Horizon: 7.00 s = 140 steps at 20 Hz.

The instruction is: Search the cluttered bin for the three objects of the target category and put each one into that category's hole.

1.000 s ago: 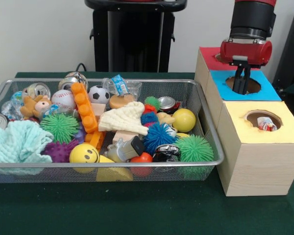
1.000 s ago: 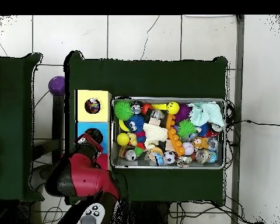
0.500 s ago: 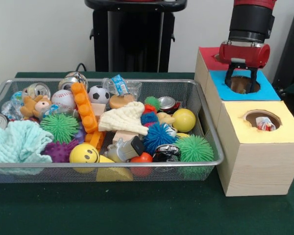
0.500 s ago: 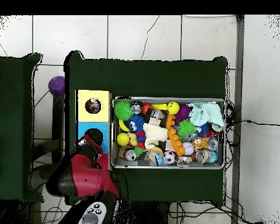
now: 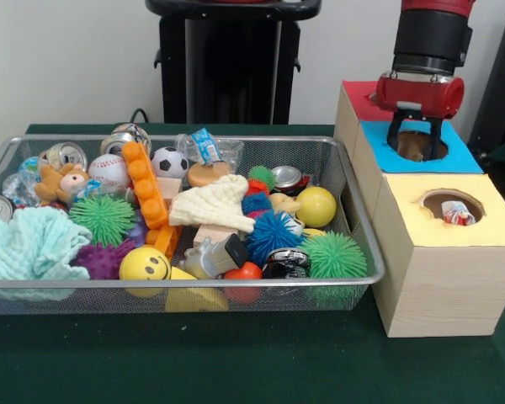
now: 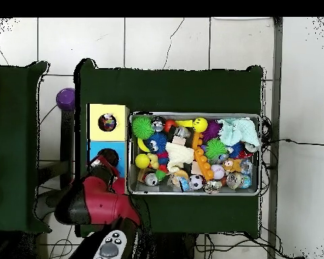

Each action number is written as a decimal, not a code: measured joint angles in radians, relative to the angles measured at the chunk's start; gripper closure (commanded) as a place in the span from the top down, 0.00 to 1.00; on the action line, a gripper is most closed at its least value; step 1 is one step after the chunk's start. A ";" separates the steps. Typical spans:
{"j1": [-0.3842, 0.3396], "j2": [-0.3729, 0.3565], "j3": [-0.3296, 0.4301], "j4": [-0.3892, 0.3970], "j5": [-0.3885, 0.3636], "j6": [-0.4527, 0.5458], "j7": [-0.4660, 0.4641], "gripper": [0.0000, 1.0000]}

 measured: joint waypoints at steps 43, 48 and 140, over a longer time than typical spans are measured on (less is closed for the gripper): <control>-0.729 0.044 0.751 0.219 0.021 0.002 0.219 0.00; -0.692 0.068 0.752 0.188 0.027 -0.027 0.235 0.00; 0.547 0.293 -0.670 -0.082 0.162 0.354 0.273 0.00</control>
